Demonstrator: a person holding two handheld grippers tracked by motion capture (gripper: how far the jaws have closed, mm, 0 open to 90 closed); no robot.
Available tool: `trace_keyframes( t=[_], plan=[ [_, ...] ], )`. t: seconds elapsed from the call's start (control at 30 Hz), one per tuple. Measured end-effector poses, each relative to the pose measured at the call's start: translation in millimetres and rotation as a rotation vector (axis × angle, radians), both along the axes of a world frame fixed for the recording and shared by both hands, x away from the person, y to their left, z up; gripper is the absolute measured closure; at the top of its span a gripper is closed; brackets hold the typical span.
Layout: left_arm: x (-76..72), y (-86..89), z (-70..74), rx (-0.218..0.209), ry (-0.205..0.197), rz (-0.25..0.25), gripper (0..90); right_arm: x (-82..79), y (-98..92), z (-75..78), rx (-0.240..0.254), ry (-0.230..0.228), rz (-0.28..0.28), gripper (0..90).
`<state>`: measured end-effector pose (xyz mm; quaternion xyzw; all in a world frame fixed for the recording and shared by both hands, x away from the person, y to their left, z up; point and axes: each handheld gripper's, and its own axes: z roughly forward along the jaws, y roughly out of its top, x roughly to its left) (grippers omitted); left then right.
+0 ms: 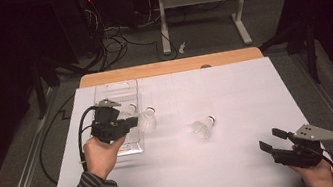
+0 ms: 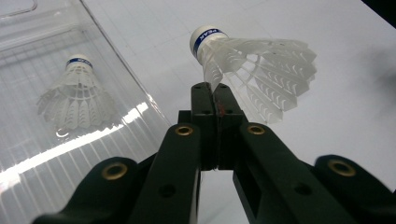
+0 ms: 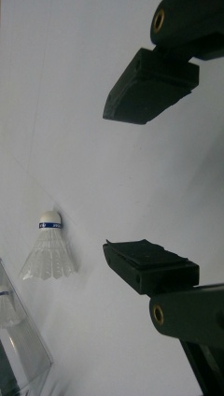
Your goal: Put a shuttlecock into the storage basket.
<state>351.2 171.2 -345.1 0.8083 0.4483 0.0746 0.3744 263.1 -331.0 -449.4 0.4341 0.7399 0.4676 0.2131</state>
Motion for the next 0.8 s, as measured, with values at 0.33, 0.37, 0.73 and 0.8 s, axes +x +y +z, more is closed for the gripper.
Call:
trace_keyframes(
  t=[0.33, 0.37, 0.73, 0.8],
  plan=[
    [-0.5, 11.0, 0.7, 0.018, -0.006, 0.029, 89.6, 0.1, 0.3, -0.1, 0.000, 0.000, 0.001, 30.9],
    [-0.4, 11.8, 0.5, 0.018, -0.006, 0.031, 89.6, 0.0, 0.3, 0.0, 0.001, 0.001, 0.001, 30.9],
    [0.9, 24.5, 0.7, 0.018, -0.008, 0.067, 89.6, 0.1, -0.1, 0.0, 0.002, 0.001, -0.001, 30.9],
    [1.4, 27.3, 0.8, 0.019, -0.008, 0.077, 89.6, 0.1, -0.2, 0.0, 0.003, 0.002, -0.001, 30.9]
  ],
)
